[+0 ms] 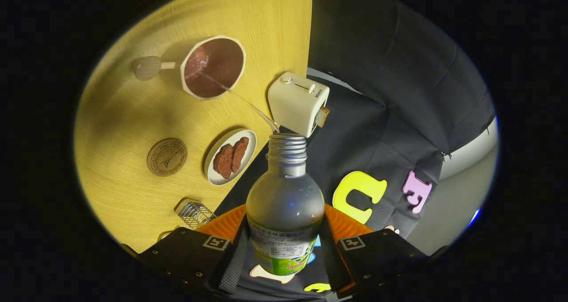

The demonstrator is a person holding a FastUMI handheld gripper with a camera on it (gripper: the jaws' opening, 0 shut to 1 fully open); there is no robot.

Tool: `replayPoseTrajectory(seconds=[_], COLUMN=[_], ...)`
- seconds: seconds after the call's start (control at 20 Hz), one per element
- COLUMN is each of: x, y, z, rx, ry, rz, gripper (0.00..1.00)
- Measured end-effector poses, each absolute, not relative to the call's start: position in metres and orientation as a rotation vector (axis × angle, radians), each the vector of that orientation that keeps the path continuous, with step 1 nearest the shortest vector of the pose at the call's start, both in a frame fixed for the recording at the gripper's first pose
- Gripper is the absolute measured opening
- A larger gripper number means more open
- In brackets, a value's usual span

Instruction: Take the bottle from table, then pour the juice into the cup, finally place the bottle on the coaster

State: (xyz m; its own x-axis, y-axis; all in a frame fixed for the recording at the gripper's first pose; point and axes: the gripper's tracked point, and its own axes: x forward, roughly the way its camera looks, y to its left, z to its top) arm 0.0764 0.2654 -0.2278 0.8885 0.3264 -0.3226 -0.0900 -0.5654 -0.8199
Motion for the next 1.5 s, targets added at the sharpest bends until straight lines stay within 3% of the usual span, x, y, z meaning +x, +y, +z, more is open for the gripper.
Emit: replayPoseTrajectory(seconds=[1.5], x=[0.066], y=[0.272], z=[-0.258], rx=[-2.181], ry=[-0.148], rz=[0.595], gripper=[0.75])
